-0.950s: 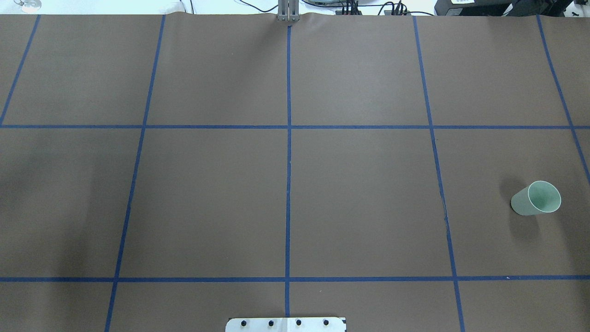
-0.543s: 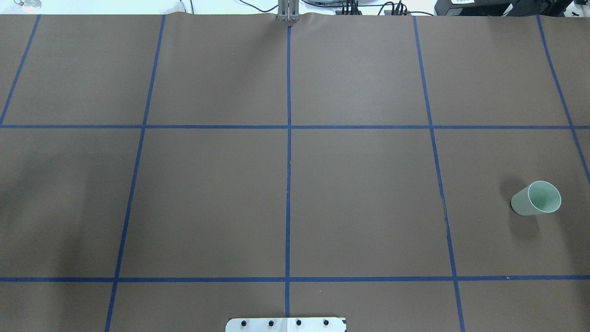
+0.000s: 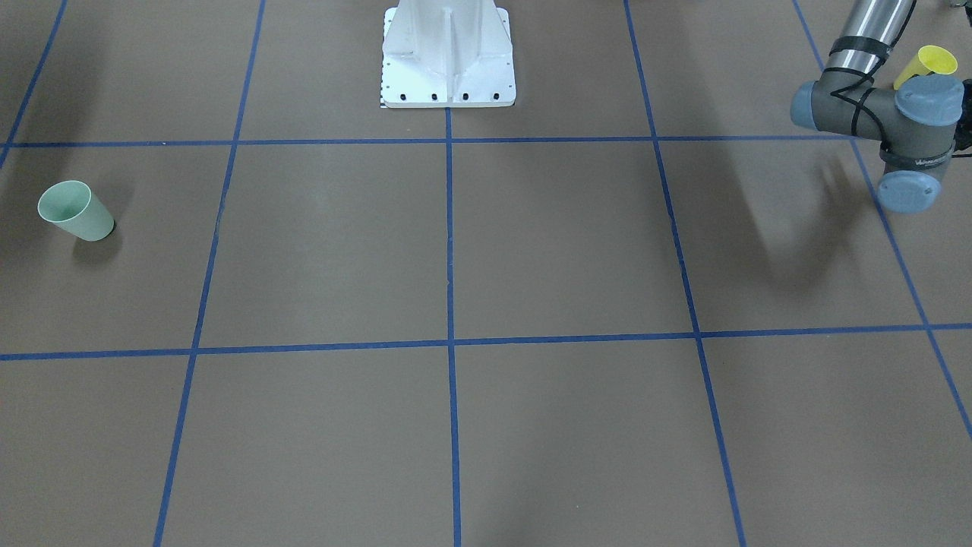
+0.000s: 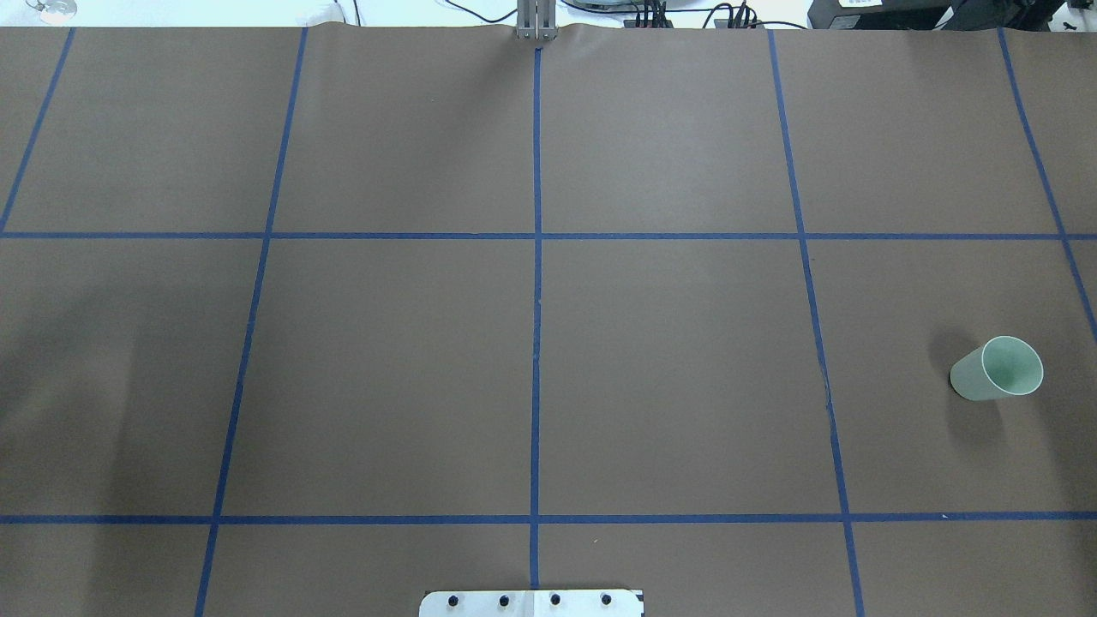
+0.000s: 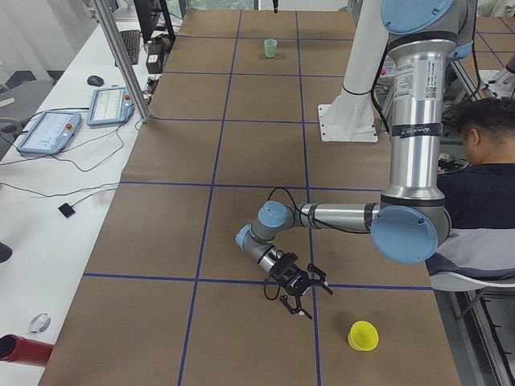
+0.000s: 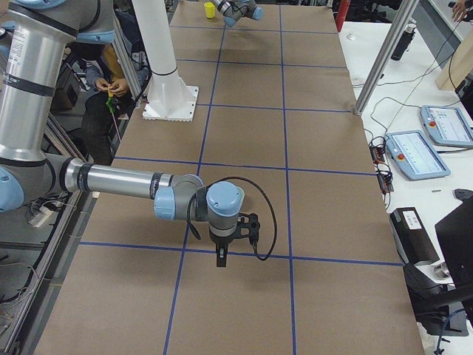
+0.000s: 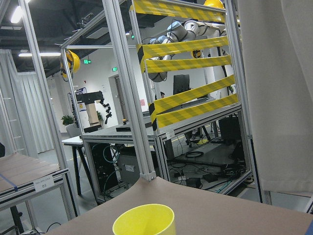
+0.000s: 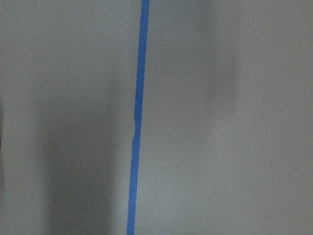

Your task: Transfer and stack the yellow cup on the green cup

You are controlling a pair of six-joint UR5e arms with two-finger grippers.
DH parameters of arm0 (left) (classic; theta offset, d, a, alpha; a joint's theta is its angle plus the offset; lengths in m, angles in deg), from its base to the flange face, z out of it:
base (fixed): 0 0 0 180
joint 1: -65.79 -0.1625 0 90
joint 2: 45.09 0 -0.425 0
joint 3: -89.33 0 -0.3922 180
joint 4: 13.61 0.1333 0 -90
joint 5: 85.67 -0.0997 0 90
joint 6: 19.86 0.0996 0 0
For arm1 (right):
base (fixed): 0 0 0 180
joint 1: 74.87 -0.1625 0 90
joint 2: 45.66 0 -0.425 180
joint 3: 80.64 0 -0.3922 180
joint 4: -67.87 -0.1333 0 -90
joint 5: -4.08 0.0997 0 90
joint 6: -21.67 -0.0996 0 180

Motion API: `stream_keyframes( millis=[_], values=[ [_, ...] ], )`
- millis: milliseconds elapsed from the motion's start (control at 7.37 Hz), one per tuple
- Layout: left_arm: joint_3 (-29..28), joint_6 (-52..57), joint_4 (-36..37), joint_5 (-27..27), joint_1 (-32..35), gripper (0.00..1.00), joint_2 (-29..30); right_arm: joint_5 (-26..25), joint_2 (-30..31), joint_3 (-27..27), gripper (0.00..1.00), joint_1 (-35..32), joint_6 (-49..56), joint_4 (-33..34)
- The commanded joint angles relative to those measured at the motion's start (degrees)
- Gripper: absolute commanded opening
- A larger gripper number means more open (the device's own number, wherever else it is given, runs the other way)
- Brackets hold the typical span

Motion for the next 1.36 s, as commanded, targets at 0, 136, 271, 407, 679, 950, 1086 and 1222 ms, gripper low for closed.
stream_keyframes(
  millis=[0,136,271,407,679,950,1086,1222],
  values=[
    [-5.1,-4.8,-5.1,2.4,-0.3,1.00,0.0,0.0,0.0,0.0,1.00,0.0,0.0,0.0],
    [-6.9,-5.9,-7.1,2.8,-0.3,1.00,-0.4,0.0,0.0,0.0,1.00,0.0,0.0,0.0],
    [-9.1,-6.6,-9.5,4.3,-0.4,1.00,-0.9,0.0,0.0,0.0,1.00,0.0,0.0,0.0],
    [-12.0,-7.7,-11.3,5.9,-0.5,1.00,-1.6,0.0,0.0,0.1,1.00,0.1,0.0,0.0],
    [-12.6,-8.3,-11.4,11.5,-0.6,1.00,-4.4,0.0,-0.1,0.2,1.00,0.1,0.1,-0.1],
    [-15.5,-8.0,-11.5,15.9,-0.7,1.00,-5.4,0.0,0.2,0.0,1.00,0.1,-0.1,-2.5],
    [-15.8,-8.0,-11.4,18.0,-0.8,1.00,-5.4,0.0,0.1,-0.1,1.00,0.1,0.0,-2.5],
    [-15.8,-8.0,-11.4,18.7,-0.9,1.00,-5.4,0.0,0.2,-0.1,1.00,0.1,0.0,-2.5]
  ],
)
